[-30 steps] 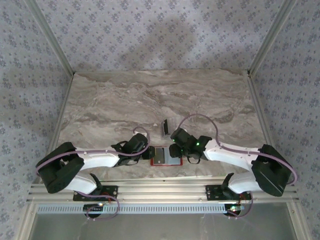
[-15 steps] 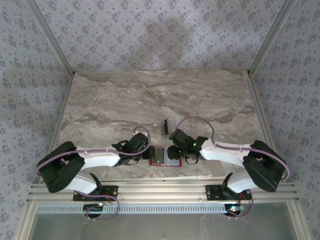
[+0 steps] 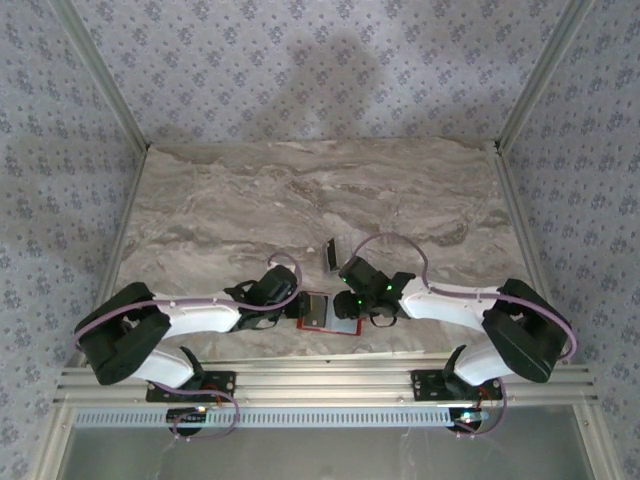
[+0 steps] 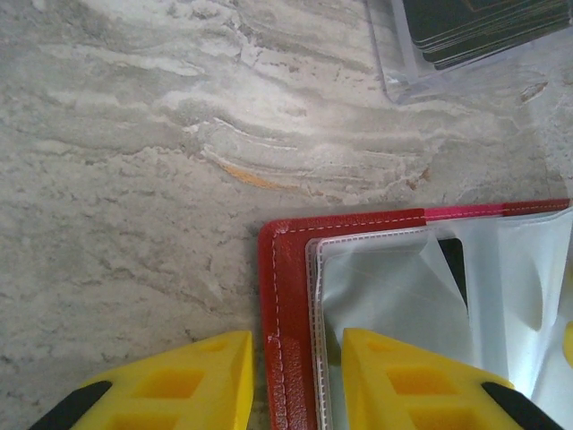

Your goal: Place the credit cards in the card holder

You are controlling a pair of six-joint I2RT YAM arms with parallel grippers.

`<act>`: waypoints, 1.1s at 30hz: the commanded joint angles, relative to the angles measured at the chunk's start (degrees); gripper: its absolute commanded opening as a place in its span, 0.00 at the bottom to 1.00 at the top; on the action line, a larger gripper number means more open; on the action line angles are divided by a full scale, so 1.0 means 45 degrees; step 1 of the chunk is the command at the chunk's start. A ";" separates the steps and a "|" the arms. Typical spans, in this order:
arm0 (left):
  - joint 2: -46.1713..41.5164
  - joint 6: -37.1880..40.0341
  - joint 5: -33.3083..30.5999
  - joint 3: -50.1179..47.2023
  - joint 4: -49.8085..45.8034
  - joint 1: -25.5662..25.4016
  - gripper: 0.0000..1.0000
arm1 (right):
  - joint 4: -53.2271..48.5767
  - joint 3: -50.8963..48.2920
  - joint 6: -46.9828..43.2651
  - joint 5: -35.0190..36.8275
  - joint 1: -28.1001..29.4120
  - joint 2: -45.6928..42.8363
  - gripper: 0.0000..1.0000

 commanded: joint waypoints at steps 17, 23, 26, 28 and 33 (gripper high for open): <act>0.1192 -0.0756 0.0779 0.0006 0.0509 -0.0365 0.29 | 0.3788 -0.0466 0.0634 -0.3433 -0.0346 0.0387 0.44; 0.1093 -0.1079 0.0481 -0.0111 0.0436 -0.0366 0.30 | 0.5539 -0.0457 0.1222 -0.3853 -0.0125 0.1160 0.44; 0.0880 -0.1161 0.0491 -0.0170 0.0275 -0.0320 0.30 | 0.5775 -0.0214 0.1351 -0.3802 0.0126 0.1616 0.45; 0.0575 -0.1293 0.0414 -0.0276 -0.0001 -0.0181 0.31 | 0.5791 -0.0115 0.1367 -0.3751 0.0208 0.1902 0.47; -0.0911 -0.1396 0.0256 -0.0912 -0.0869 0.0501 0.37 | 0.6124 -0.0201 0.1471 -0.3588 0.0267 0.2284 0.51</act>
